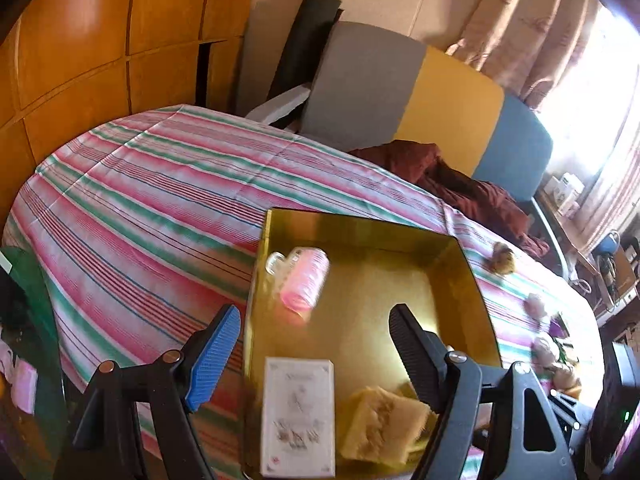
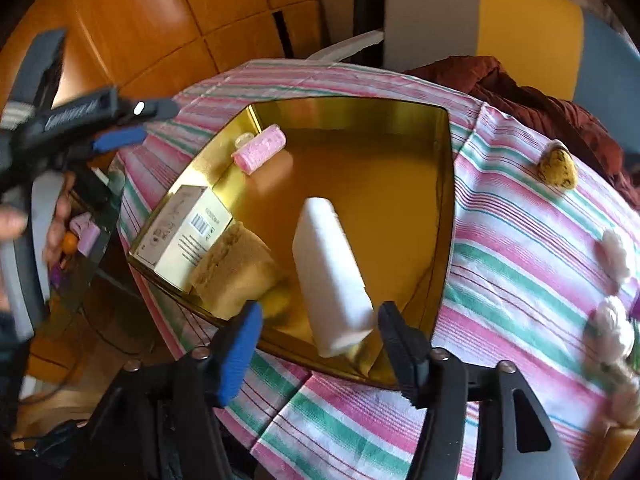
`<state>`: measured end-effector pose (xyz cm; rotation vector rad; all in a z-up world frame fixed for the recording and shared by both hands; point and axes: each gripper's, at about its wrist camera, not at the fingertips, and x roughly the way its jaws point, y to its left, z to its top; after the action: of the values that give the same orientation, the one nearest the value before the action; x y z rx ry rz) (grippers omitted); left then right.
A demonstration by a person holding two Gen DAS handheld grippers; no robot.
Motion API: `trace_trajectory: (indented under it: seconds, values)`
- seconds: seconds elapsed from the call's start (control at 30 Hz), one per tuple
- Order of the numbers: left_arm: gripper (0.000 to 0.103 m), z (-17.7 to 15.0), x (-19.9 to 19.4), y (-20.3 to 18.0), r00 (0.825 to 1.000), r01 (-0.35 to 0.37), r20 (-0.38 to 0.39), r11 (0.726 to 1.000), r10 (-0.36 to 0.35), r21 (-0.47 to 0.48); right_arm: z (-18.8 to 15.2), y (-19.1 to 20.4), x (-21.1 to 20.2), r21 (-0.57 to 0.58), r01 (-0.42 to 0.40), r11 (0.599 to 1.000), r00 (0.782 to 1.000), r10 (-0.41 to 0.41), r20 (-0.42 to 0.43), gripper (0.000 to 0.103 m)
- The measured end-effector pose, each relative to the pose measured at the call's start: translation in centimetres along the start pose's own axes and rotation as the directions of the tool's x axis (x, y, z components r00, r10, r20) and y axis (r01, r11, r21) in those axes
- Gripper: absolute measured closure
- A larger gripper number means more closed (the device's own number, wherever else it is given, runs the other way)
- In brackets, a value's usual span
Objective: Organize objects
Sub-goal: 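Lower the white foam block into the tray and open the right tool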
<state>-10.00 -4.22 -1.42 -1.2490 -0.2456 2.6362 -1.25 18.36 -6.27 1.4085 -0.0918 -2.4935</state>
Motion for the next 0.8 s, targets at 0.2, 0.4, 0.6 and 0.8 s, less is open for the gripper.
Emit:
trace_trajectory:
  seconds: [0.2,0.4,0.6,0.8]
  values:
    - [0.026,-2.0,-0.5,-2.3,0.999,0.041,-0.012,0.999,-0.04,0.018,-0.6,-1.0,-1.9,0.084,0.027,0.996,0.998,-0.032,0.057,0.03]
    - [0.026,-3.2,-1.3,-4.1,0.999,0.044,0.005,0.998,-0.044,0.035,-1.2,-1.4,-2.8,0.122,0.058,0.991,0.994,-0.068,0.086,0.023]
    - [0.026,-4.4,-2.7,-5.9,0.998,-0.035,0.062,0.992,0.028,0.122,-1.7,-1.5,-3.4,0.147,0.086,0.985,0.987,-0.105,0.125,0.018]
    - [0.026,-5.6,-3.0,-6.8,0.996,-0.067,0.071,0.982,0.055,0.176,-2.0,-1.5,-3.7,0.154,0.112,0.982,0.98,-0.134,0.145,0.014]
